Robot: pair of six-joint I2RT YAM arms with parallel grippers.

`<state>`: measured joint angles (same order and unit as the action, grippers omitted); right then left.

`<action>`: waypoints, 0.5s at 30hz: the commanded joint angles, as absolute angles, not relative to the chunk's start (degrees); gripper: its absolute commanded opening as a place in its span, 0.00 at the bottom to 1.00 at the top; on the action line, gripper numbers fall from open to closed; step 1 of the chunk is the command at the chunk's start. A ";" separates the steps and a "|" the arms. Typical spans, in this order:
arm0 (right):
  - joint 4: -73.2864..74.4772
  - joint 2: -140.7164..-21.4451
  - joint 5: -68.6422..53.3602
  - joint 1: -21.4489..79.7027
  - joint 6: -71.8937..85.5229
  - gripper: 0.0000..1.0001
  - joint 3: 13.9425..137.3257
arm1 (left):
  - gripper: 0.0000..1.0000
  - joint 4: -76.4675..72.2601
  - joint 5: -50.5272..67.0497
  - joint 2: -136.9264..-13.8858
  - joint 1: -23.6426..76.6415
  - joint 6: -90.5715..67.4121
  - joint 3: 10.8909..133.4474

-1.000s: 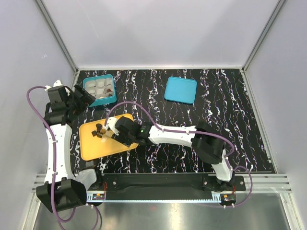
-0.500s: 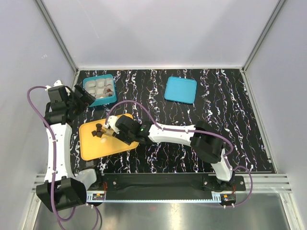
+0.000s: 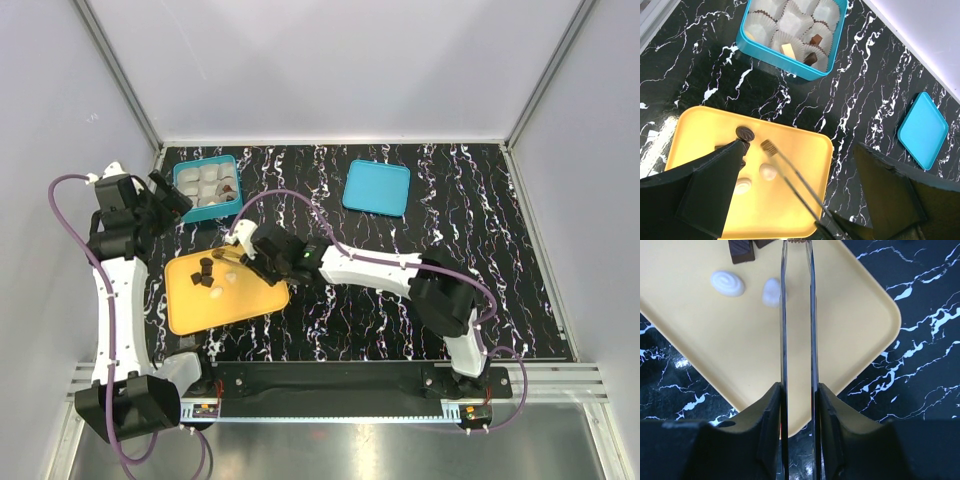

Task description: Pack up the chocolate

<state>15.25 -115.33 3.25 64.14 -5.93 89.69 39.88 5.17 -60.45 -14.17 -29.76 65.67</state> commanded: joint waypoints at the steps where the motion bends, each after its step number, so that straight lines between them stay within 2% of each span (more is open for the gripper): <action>1: 11.95 -111.01 1.15 63.28 -4.92 0.39 92.63 | 0.99 38.67 3.52 -59.50 -14.41 -28.56 67.85; 8: 12.22 -113.81 2.28 59.51 -4.40 0.38 98.78 | 0.99 38.76 2.03 -58.63 -14.41 -29.18 67.50; 15: 14.67 -126.01 5.01 54.94 -5.71 0.38 116.94 | 0.99 36.48 1.32 -53.27 -14.33 -30.94 60.48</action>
